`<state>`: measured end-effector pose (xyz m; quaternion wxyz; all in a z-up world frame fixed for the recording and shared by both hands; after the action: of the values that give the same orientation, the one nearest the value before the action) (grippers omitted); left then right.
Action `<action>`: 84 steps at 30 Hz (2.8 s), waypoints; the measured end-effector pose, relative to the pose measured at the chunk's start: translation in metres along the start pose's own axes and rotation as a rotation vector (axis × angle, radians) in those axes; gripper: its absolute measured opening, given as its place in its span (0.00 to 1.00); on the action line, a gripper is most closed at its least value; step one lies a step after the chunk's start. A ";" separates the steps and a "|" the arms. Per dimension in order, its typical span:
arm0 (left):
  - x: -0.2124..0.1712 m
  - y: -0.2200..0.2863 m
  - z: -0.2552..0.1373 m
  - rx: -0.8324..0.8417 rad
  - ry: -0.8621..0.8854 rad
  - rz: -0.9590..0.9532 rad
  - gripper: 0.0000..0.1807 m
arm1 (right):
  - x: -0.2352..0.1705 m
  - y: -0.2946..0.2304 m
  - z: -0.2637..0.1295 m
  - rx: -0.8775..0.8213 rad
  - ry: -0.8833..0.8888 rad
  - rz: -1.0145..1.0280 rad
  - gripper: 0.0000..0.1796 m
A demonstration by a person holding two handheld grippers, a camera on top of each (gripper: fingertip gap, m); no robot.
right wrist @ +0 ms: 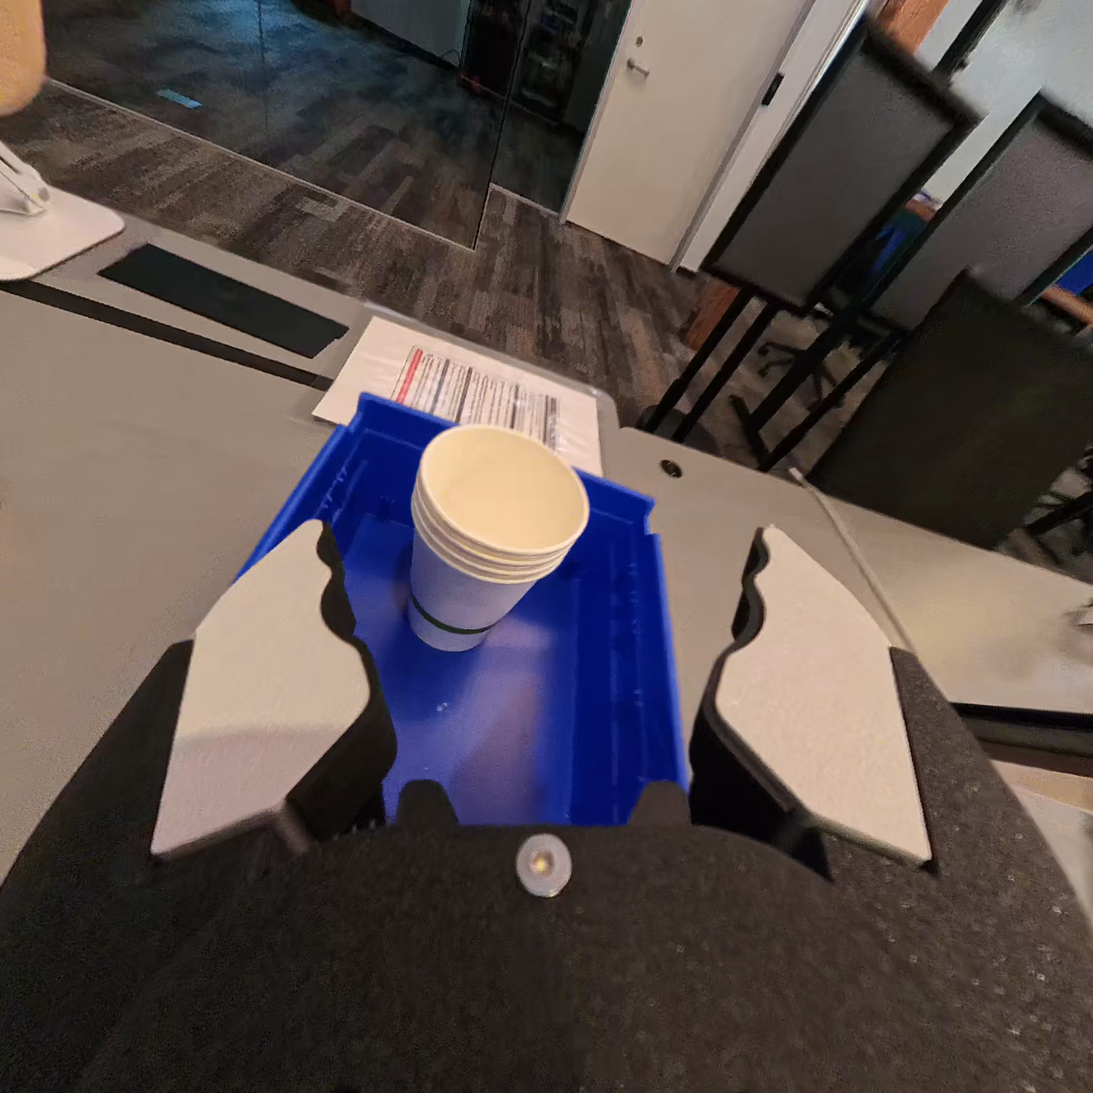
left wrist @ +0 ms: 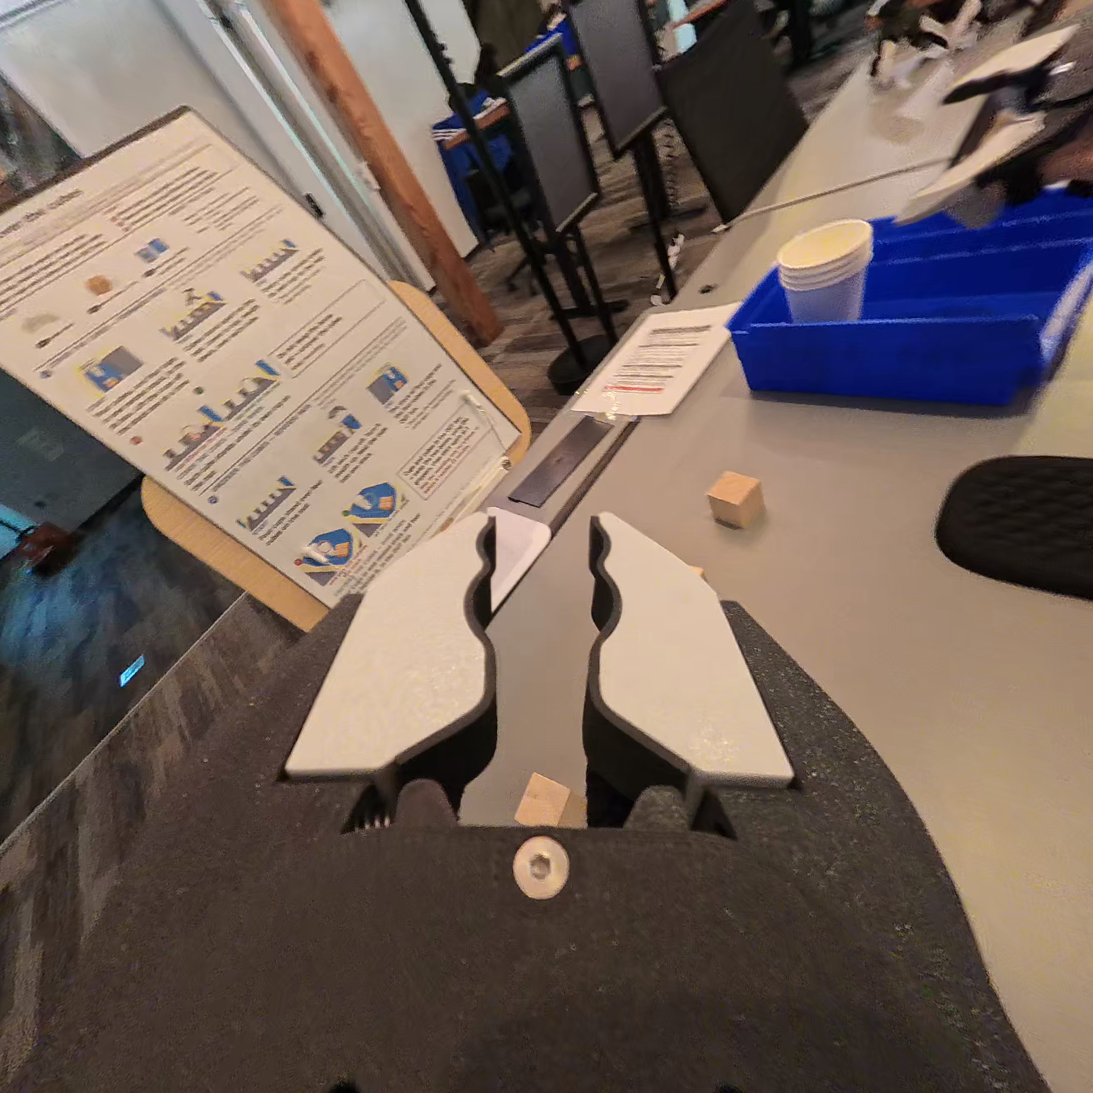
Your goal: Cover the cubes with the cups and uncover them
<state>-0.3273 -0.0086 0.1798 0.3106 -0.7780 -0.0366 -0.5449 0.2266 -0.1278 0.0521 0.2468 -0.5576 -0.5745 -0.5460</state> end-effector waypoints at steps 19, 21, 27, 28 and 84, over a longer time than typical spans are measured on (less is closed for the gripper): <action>-0.056 -0.089 0.034 0.579 0.030 -0.278 0.35 | 0.072 -0.248 0.039 0.308 -0.249 0.085 0.55; -0.064 -0.093 0.038 0.607 0.009 -0.289 0.35 | 0.054 -0.267 0.058 0.300 -0.325 0.119 0.57; -0.077 -0.095 0.045 0.637 -0.018 -0.307 0.35 | 0.018 -0.295 0.085 0.252 -0.454 0.237 0.52; -0.078 -0.093 0.046 0.635 -0.025 -0.303 0.34 | 0.012 -0.296 0.087 0.238 -0.471 0.248 0.51; -0.072 -0.072 0.057 0.541 -0.052 -0.221 0.30 | -0.094 -0.019 0.022 0.227 -0.707 0.209 0.27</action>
<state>-0.3379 0.0996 0.1373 0.4444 -0.6719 -0.2733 -0.5256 0.2402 -0.1385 -0.0449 0.1479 -0.7361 -0.6211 -0.2248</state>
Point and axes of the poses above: each gripper's, where its closed fingertips meet, z out along the fingers, x out of its top, y = z × x across the jaws, the point moved 5 cm from there along -z, back along the fingers, and after that the axes turned 1 degree about x, right-handed, at the moved point
